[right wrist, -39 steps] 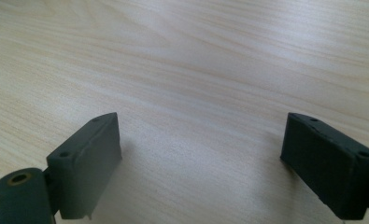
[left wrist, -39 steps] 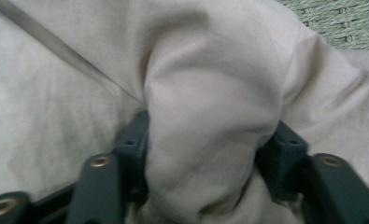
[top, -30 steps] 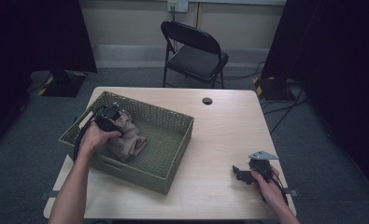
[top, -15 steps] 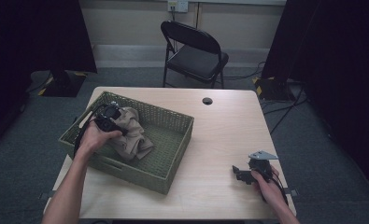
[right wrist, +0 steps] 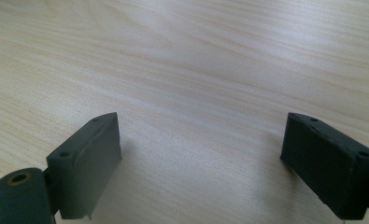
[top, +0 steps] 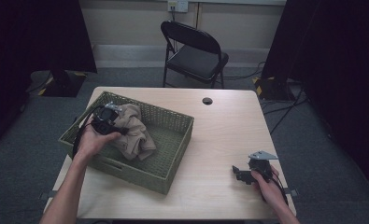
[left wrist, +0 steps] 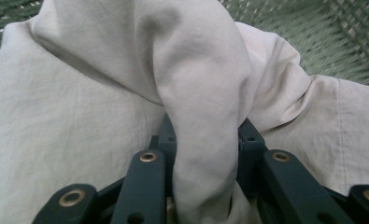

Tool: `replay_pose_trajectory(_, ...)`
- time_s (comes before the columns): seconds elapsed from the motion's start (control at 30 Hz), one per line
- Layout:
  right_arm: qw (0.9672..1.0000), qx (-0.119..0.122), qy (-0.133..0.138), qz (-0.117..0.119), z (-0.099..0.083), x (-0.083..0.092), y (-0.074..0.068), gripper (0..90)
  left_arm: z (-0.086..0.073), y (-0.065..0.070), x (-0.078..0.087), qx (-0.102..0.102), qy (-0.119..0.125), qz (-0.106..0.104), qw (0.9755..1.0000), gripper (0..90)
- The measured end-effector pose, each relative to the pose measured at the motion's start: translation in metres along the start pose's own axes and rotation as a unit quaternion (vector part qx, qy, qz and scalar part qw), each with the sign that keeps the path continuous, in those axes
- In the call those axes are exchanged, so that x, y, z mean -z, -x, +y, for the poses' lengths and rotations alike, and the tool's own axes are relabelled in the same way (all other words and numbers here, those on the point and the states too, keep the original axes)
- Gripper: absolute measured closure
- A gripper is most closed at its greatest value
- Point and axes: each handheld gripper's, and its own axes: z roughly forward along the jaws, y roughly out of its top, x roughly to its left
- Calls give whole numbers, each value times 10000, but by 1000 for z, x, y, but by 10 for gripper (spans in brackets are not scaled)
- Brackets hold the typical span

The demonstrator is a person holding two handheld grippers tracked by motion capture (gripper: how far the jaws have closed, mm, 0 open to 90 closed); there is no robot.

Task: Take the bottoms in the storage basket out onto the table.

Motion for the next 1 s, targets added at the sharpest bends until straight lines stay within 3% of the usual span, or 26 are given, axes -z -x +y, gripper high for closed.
replay_pose_trajectory(0.13, 10000, -1, 0, 1, 0, 0, 0, 110, -2, 1, 8, -62, 101, 30, 9999, 706)
replay_pose_trajectory(0.27, 10000, 0, 0, 0, 0, 0, 0, 110, -5, 1, 15, 51, 384, -50, 9992, 709)
replay_pose_trajectory(0.7, 10000, -2, 0, 0, 0, 0, 0, 110, -10, 4, 24, 40, 674, -70, 9977, 712)
replay_pose_trajectory(1.0, 10000, -1, 1, -1, 0, 0, 0, 110, -13, 5, 40, 88, 1067, -122, 9942, 712)
